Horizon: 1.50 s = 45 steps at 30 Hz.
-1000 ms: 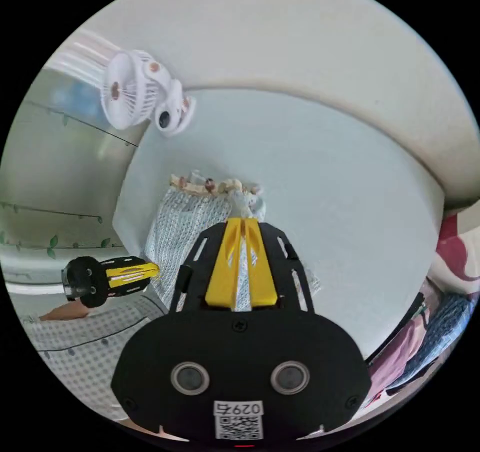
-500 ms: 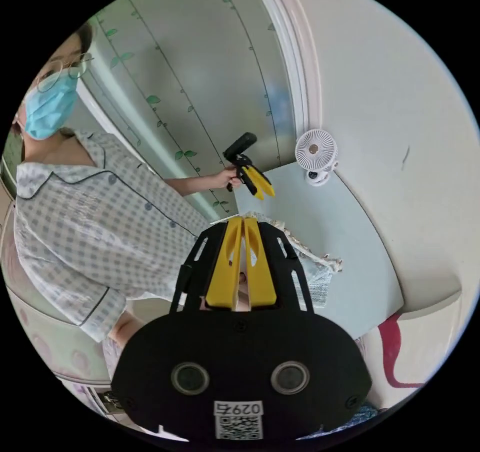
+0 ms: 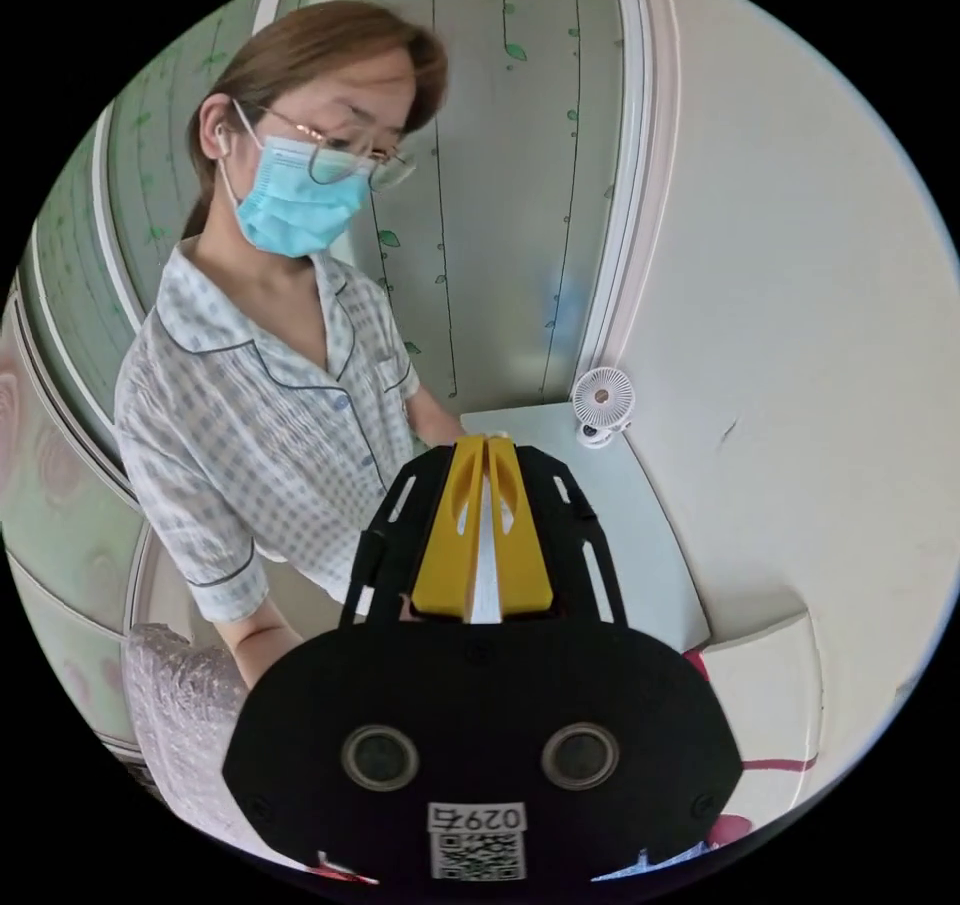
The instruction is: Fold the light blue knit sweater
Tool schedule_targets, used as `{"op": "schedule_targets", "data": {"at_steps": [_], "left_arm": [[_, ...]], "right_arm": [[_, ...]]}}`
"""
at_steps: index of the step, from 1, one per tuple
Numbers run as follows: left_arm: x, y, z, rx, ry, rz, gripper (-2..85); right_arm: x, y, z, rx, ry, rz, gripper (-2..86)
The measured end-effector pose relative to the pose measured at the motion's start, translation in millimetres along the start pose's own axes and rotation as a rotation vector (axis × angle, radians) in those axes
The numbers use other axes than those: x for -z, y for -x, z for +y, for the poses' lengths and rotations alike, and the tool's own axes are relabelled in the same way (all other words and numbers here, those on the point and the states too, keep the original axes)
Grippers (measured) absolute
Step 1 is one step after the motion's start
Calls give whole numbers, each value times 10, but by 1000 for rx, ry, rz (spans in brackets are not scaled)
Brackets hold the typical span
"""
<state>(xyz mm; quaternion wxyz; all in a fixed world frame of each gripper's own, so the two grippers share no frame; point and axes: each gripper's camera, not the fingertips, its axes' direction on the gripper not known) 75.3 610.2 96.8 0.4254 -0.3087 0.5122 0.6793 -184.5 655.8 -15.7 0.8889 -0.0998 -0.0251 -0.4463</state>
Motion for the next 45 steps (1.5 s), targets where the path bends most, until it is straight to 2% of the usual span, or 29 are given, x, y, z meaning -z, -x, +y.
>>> {"op": "schedule_targets", "data": {"at_steps": [2, 4, 6, 7, 10, 12, 15, 17, 21, 25, 29, 31, 33, 35, 37, 40, 42, 45], "left_arm": [[-234, -112, -136, -57, -28, 129, 280], [-423, -288, -264, -126, -28, 283, 202], [-443, -511, -393, -206, -33, 433, 25], [-393, -564, -411, -223, -38, 431, 18], [127, -764, -419, -166, -26, 180, -4], [819, -966, -359, -76, -59, -58, -8], [1705, -1444, -269, 14, -159, -265, -9], [1997, -1835, -270, 13, -151, -357, -9], [2078, -2672, -390, -27, -17, -654, -10], [2035, -2737, -675, 15, 88, -862, -10], [2014, -1964, -1077, 126, 223, -1134, -9], [2088, -1338, -1175, 336, 272, -1178, -8], [2086, -631, -1151, 602, 450, -1155, -8], [2022, -408, -1018, 704, 507, -1166, -9], [1914, -350, -813, 733, 460, -1182, -9], [1683, -170, -369, 869, 474, -1186, -10], [1482, -67, -47, 972, 498, -1123, -10], [1270, -62, 297, 1085, 359, -980, -10]], "right_arm": [[274, -26, 51, -19, -49, 34, -5], [518, -98, 148, -54, -103, 66, -5], [789, -191, 337, -106, -182, 91, -5], [857, -199, 394, -116, -205, 99, -5], [1206, -159, 716, -170, -302, 184, -5], [1419, -86, 1017, -231, -351, 265, -4], [1457, -12, 1443, -322, -387, 322, -4], [1356, -54, 1669, -393, -391, 328, -4], [1070, -438, 1973, -561, -342, 363, -3], [784, -1349, 2036, -677, -261, 404, -3], [91, -3119, 2224, -863, -99, 472, -2], [-348, -4003, 2530, -1022, -3, 508, -1], [-965, -4824, 2988, -1185, 113, 451, 0], [-1409, -5009, 3185, -1178, 98, 357, 0], [-1980, -5004, 3370, -1110, 106, 242, -1], [-3215, -4909, 3905, -1128, 328, 57, -3], [-4138, -4714, 4362, -1153, 479, -85, -4], [-4952, -4456, 4748, -1190, 544, -203, -5]]}}
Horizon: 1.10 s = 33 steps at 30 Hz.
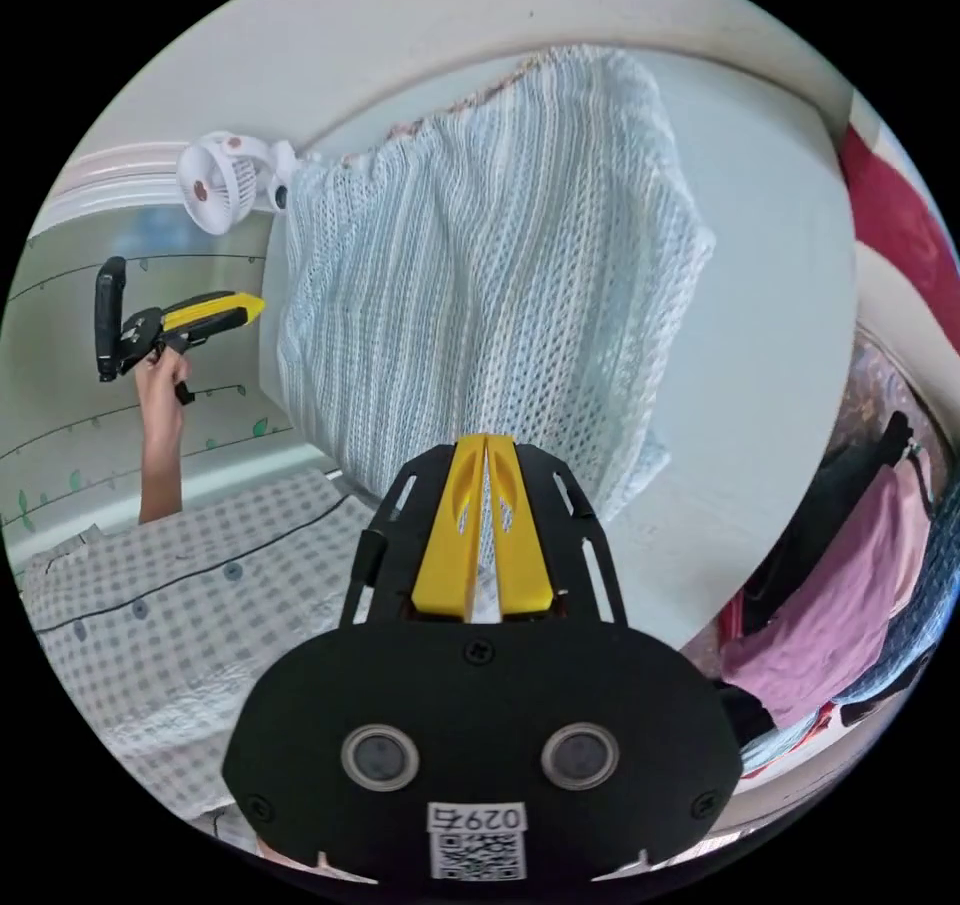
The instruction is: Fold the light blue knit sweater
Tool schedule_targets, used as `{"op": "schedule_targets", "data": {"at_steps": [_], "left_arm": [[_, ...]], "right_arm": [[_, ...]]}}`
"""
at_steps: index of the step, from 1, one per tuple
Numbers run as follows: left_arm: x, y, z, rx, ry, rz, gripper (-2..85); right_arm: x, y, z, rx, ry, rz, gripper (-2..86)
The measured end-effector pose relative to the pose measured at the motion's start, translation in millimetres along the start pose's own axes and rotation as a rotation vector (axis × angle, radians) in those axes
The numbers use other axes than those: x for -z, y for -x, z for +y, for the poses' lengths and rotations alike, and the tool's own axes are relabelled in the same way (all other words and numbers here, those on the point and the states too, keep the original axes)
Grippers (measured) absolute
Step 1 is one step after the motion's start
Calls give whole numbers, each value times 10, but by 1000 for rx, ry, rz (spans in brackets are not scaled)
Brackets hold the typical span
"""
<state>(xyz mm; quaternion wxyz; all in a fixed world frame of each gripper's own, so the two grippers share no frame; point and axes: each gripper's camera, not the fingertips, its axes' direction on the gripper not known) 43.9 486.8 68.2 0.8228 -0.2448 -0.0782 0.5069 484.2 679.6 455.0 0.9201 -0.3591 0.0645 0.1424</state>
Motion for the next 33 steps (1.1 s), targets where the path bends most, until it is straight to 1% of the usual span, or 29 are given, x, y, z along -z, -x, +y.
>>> {"op": "schedule_targets", "data": {"at_steps": [1, 2, 3, 4, 6, 9, 12, 14, 17, 20, 22, 24, 25, 27, 28, 29, 30, 31, 33], "left_arm": [[-83, 0, 29, 14, 5, 55, -10], [-261, -10, 70, 31, 25, 156, -10], [-436, -29, 94, 54, 51, 202, -10], [-513, -40, 103, 74, 64, 198, -10], [-719, -133, 100, 115, 92, 66, -10], [-874, -244, 12, 133, 128, -102, -10], [-1012, -286, -107, 136, 160, -163, -10], [-1046, -282, -158, 152, 162, -183, -10], [-1094, -293, -240, 147, 141, -224, -10], [-1151, -373, -425, 91, 128, -270, -10], [-1181, -452, -603, 31, 122, -245, -10], [-1242, -537, -853, -10, 151, -172, -10], [-1263, -567, -906, -28, 162, -162, -10], [-1342, -688, -1008, -133, 186, -143, -10], [-1350, -690, -995, -142, 183, -134, -10], [-1331, -636, -919, -120, 165, -120, -10], [-1264, -519, -778, -66, 126, -102, -10], [-1218, -440, -688, -31, 101, -86, -10], [-1060, -18, -238, 132, 6, 24, -10]], "right_arm": [[-140, -9, -16, -1, 12, -12, -5], [-385, -9, -52, 3, 37, -20, -5], [-603, 11, -95, 5, 61, 16, -5], [-701, 30, -119, 11, 73, 46, -5], [-1001, 143, -238, 84, 107, 160, -5], [-1349, 249, -430, 187, 184, 243, -5], [-1683, 327, -532, 262, 226, 294, -6], [-1852, 339, -561, 275, 229, 308, -6], [-2072, 289, -592, 262, 204, 314, -6], [-2157, 116, -573, 221, 141, 377, -5], [-2150, -76, -532, 167, 88, 413, -5], [-2122, -387, -495, 77, 51, 400, -5], [-2117, -461, -489, 57, 47, 395, -5], [-2126, -686, -471, 10, 40, 396, -5], [-2140, -726, -472, 1, 49, 394, -5], [-2177, -772, -471, -9, 85, 390, -5], [-2179, -736, -432, 25, 81, 388, -4], [-2163, -698, -396, 49, 60, 382, -4], [-2138, -518, -260, 142, -6, 304, -3]]}}
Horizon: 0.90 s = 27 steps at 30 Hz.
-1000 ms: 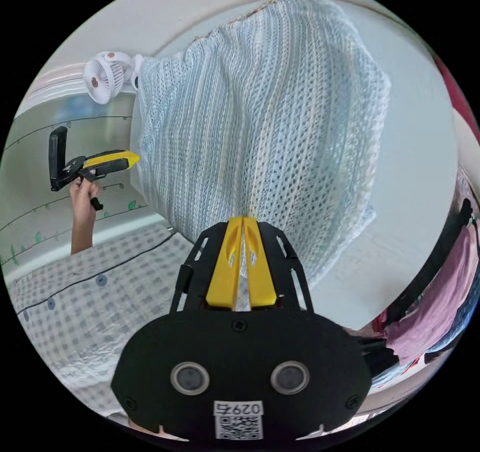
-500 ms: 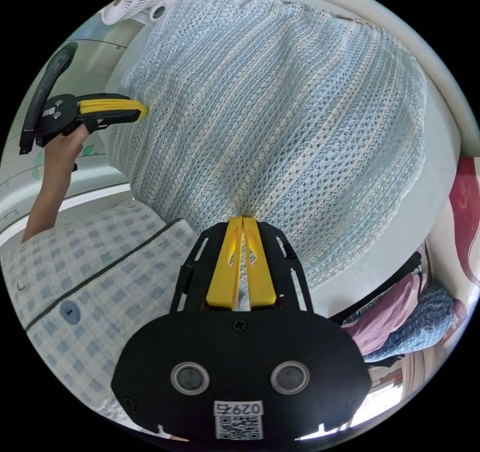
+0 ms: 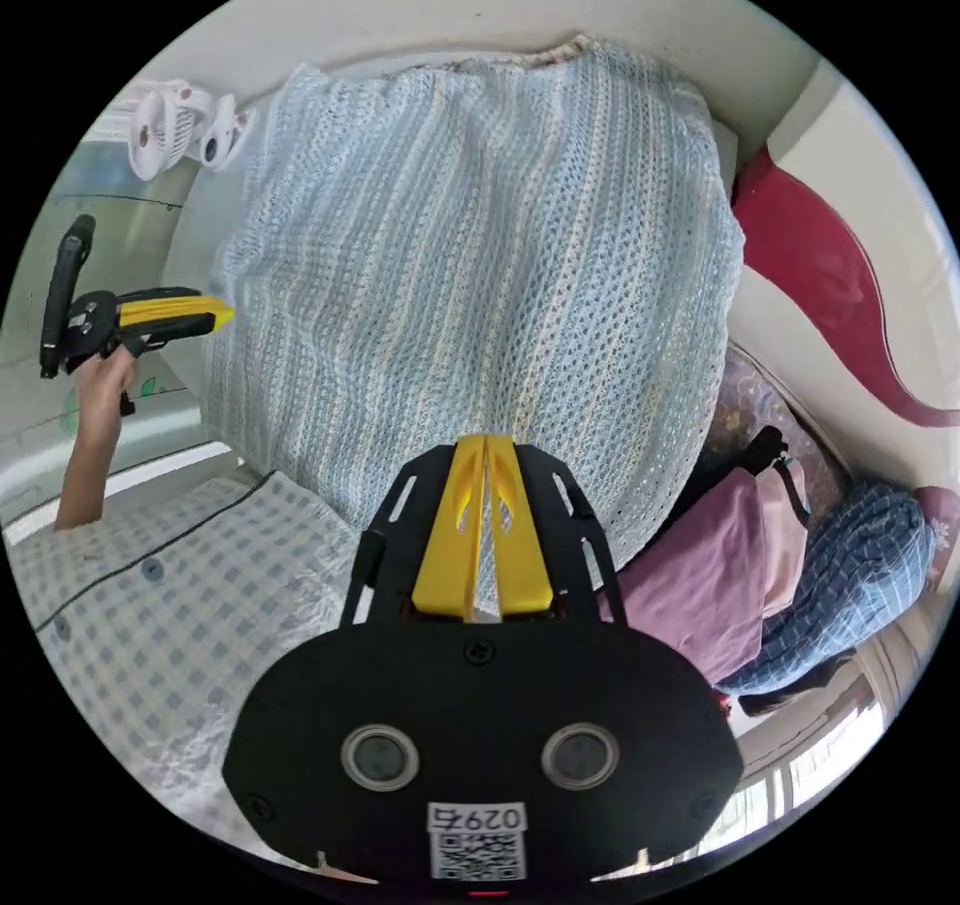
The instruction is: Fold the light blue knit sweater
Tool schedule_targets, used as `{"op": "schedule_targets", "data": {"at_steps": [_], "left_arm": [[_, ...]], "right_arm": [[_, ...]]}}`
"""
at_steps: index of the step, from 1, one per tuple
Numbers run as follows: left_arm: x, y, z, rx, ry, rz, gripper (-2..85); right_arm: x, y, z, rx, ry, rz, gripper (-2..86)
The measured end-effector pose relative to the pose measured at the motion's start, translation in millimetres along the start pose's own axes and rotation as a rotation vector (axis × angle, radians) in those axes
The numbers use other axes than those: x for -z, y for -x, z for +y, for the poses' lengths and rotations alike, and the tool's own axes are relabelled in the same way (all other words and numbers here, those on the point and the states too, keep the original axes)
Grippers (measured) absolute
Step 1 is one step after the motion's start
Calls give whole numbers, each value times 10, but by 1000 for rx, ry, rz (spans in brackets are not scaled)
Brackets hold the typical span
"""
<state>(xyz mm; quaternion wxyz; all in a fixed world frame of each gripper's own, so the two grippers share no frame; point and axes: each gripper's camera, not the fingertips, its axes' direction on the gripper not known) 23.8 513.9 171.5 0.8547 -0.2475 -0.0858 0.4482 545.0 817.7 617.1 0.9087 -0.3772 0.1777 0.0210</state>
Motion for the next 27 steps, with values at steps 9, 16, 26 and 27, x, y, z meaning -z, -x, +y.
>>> {"op": "schedule_targets", "data": {"at_steps": [9, 16, 26, 27], "left_arm": [[-53, 1543, 1204, 368, -123, 162, -10], [-108, 2014, 1194, 243, -142, 261, -10], [-155, 2519, 995, -5, -99, 295, -10], [-100, 2519, 938, -48, -111, 265, -9]], "right_arm": [[-513, 1465, -356, 260, -17, -319, 51], [-1370, 2860, -967, 348, 119, -244, 157], [-1303, 2837, -486, 157, 30, 108, 11], [-1059, 2597, -290, 69, -68, 6, 10]]}}
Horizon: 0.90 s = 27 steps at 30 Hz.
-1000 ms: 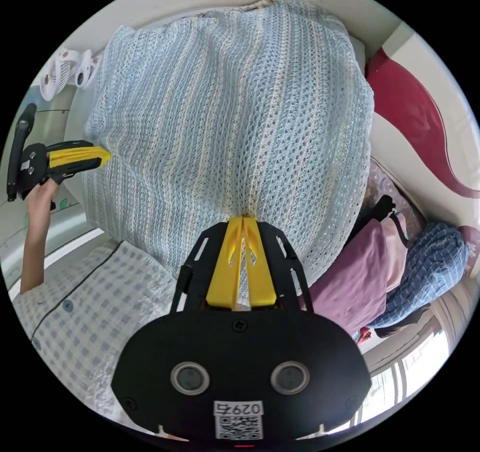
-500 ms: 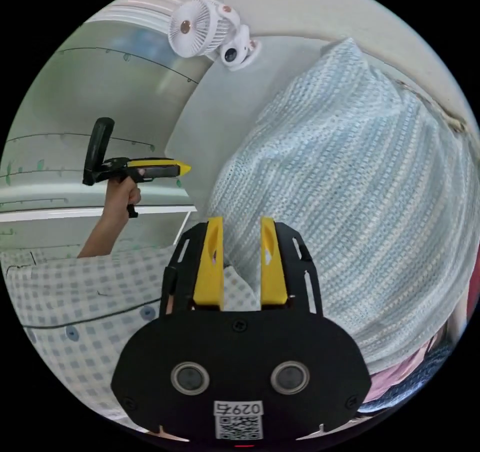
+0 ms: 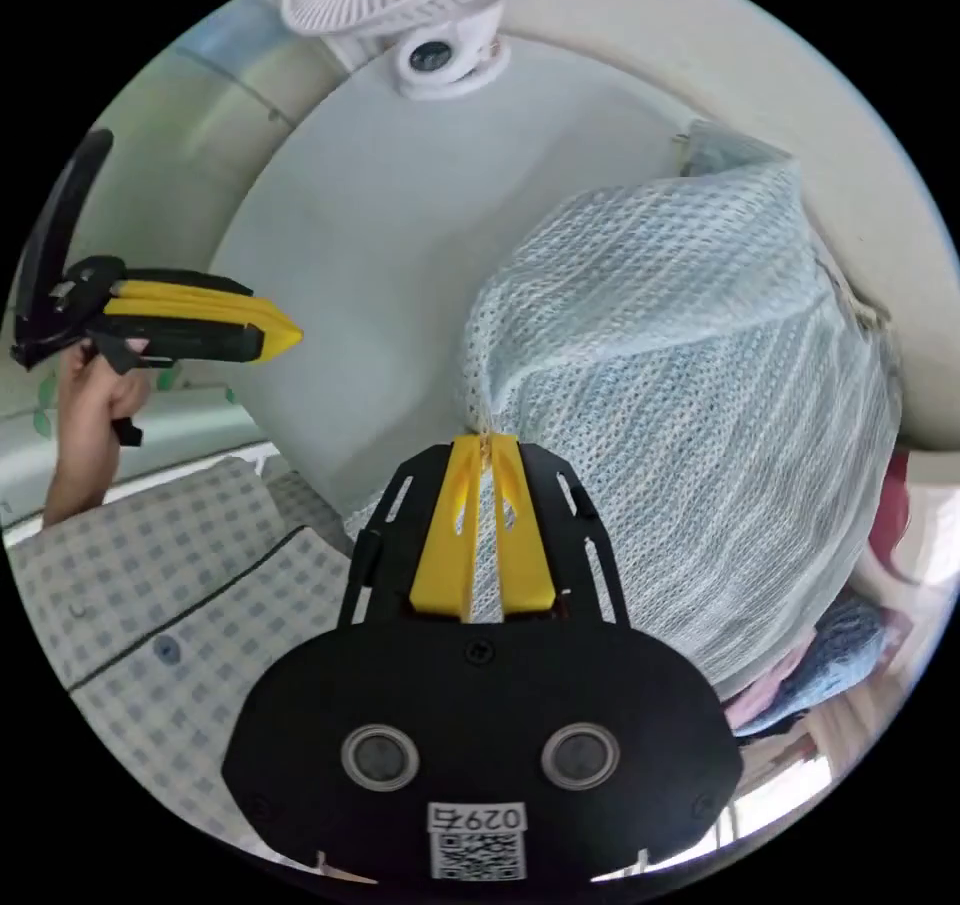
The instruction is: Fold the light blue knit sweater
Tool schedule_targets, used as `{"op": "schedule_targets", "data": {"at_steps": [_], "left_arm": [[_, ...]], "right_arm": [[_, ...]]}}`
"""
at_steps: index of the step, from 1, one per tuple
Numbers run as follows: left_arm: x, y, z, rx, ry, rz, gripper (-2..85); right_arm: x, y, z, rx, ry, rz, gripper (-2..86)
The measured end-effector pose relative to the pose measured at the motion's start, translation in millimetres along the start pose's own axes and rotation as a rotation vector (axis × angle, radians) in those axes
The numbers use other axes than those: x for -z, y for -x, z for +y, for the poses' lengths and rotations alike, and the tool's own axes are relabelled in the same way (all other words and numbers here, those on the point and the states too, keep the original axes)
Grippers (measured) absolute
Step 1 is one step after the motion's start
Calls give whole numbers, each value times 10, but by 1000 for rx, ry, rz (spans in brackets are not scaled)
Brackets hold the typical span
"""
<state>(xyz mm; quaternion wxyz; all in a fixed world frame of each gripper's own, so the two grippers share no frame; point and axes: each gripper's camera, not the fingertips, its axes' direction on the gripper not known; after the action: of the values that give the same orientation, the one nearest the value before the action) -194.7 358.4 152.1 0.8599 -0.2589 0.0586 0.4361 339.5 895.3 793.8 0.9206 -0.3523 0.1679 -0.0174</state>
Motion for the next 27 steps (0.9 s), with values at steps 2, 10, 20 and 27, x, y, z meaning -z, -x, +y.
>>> {"op": "schedule_targets", "data": {"at_steps": [2, 10, 20, 27], "left_arm": [[23, -36, -136, -77, 10, -12, -9], [-349, -458, -924, -267, 147, 50, 33], [-1010, -1322, -1094, -244, 256, -68, 107], [-826, -1497, -974, -29, 150, -194, -5]], "right_arm": [[347, -400, 360, -152, -132, -120, 9], [1220, -1676, 2120, -692, -410, -122, 7], [1210, -2265, 2609, -653, -353, -231, 7], [1312, -2777, 2619, -495, -275, -299, 8]]}}
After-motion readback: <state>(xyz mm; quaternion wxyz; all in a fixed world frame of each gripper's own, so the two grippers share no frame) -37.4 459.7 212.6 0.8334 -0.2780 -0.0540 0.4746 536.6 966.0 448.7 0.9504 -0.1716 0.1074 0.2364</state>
